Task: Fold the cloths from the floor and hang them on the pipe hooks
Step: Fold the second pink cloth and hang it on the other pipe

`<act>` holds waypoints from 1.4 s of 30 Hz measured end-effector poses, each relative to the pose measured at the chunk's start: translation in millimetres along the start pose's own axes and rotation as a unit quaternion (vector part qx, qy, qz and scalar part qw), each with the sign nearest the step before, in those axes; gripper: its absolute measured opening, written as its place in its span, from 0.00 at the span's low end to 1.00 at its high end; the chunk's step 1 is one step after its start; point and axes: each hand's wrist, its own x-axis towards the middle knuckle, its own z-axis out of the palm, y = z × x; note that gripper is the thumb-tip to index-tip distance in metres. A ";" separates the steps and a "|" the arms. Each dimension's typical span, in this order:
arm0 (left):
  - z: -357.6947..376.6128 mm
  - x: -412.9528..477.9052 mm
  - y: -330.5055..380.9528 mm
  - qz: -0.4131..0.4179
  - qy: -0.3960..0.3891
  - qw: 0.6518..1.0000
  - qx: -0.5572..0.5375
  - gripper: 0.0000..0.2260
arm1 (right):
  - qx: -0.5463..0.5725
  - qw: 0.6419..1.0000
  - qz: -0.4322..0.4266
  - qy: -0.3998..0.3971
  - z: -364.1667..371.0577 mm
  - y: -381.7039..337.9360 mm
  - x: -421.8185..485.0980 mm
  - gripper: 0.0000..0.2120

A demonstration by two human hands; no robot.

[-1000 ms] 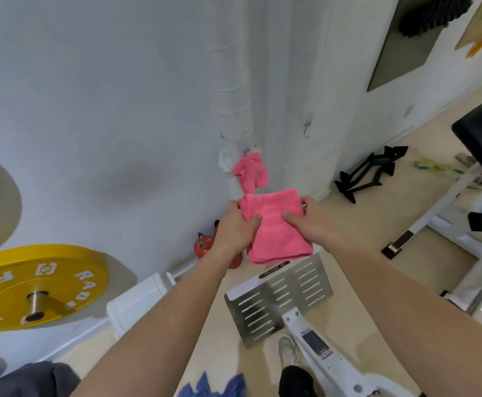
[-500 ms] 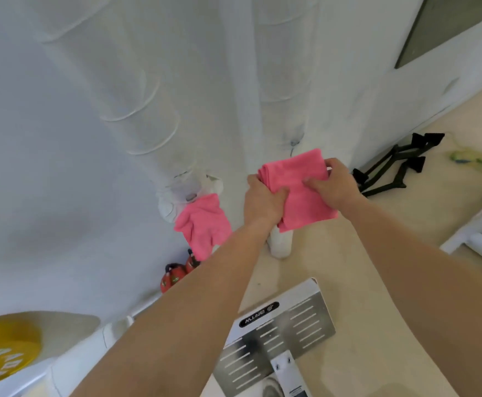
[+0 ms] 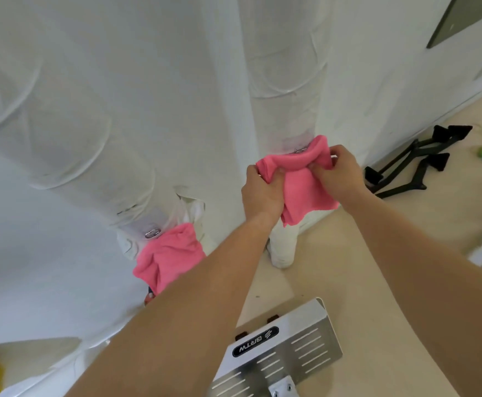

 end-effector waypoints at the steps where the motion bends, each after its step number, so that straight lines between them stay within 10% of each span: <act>1: 1.7 2.1 -1.1 0.000 0.004 1.000 -0.008 0.10 | 0.007 1.000 0.014 0.000 2.0 4.9 2.5 0.16; 6: 6.2 10.1 -17.0 -0.031 -0.009 0.999 -0.003 0.12 | 0.025 0.997 0.064 0.022 8.4 20.1 4.4 0.20; 10: 6.3 5.8 -18.3 -0.026 0.019 0.999 0.026 0.15 | -0.010 0.989 -0.108 0.100 4.4 10.2 -12.9 0.15; 16: 2.7 -3.9 -23.4 0.221 0.066 0.957 0.176 0.07 | -0.059 0.990 -0.127 -0.034 -6.1 13.3 -32.9 0.22; 21: 1.1 -6.8 -29.2 0.200 -0.042 0.973 0.110 0.10 | -0.146 0.971 -0.127 -0.140 -17.9 15.9 -18.0 0.27; 36: 7.9 14.4 -20.5 0.256 0.005 0.915 0.313 0.12 | -0.246 0.948 -0.204 0.002 5.4 30.4 -7.0 0.03; 42: 3.5 10.9 -24.5 0.280 0.016 0.914 0.294 0.13 | -0.213 0.948 -0.234 0.039 -3.5 21.5 -15.3 0.28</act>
